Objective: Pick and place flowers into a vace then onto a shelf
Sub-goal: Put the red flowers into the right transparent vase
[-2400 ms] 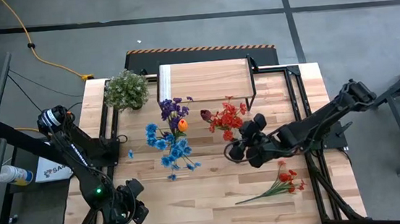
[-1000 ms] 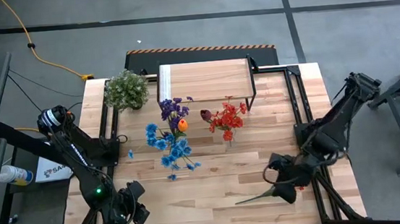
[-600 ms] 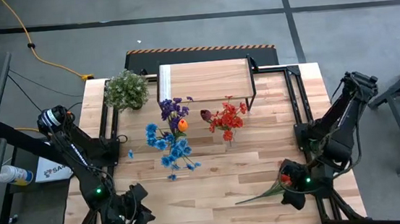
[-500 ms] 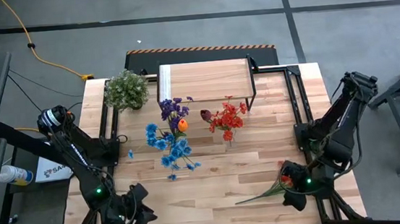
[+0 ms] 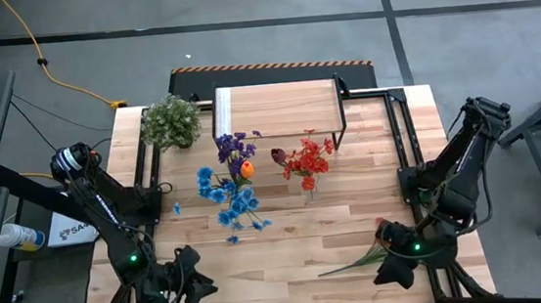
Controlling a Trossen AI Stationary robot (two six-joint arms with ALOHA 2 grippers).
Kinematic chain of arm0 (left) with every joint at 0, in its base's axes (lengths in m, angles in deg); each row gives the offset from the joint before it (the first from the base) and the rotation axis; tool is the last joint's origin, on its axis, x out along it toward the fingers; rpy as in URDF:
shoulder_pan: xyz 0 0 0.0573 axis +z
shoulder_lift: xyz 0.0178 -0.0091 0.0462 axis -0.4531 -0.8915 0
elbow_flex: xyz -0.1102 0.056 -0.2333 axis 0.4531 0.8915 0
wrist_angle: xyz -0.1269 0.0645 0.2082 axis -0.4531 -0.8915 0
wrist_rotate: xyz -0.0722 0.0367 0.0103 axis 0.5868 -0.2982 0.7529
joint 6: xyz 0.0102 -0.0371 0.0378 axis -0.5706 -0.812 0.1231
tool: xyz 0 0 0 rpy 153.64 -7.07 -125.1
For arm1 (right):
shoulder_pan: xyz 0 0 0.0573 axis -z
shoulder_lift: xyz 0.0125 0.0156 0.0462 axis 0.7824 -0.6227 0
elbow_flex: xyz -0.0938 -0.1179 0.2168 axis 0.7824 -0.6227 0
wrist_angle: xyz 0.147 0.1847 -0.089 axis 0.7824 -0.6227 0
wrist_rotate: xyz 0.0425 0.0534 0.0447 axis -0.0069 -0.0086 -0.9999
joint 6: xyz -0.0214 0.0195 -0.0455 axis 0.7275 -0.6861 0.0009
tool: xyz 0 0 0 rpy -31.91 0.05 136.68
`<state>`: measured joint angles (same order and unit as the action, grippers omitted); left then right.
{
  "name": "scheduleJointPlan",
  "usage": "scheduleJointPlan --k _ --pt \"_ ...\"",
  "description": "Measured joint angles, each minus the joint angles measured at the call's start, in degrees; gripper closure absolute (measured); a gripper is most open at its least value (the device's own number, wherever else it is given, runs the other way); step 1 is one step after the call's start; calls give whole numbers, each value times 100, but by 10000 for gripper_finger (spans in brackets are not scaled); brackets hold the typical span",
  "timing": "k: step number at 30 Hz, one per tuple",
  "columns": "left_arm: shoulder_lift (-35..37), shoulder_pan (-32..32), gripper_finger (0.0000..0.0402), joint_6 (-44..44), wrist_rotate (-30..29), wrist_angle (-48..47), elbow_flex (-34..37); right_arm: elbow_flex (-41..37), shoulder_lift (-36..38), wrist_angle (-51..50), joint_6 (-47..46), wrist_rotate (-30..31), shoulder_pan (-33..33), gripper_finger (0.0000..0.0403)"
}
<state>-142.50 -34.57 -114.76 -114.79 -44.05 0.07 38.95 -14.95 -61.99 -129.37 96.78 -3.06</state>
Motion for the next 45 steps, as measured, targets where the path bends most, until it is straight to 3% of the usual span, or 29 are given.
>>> scheduleJointPlan --k 15,21,26,33,45 --pt "-382 94 195 976 -546 1825 0 0 -147 107 304 577 27 193" --pt "-415 308 195 2145 -262 3115 -14 0 -297 112 347 692 193 198" --pt "-411 303 195 2720 -256 2994 -412 0 -429 591 607 867 247 196" --pt "-414 249 195 2694 -241 2045 -934 0 -487 1069 734 825 240 197" --pt "-1001 96 195 2282 -221 1824 -1198 0 -490 2310 246 604 190 190"
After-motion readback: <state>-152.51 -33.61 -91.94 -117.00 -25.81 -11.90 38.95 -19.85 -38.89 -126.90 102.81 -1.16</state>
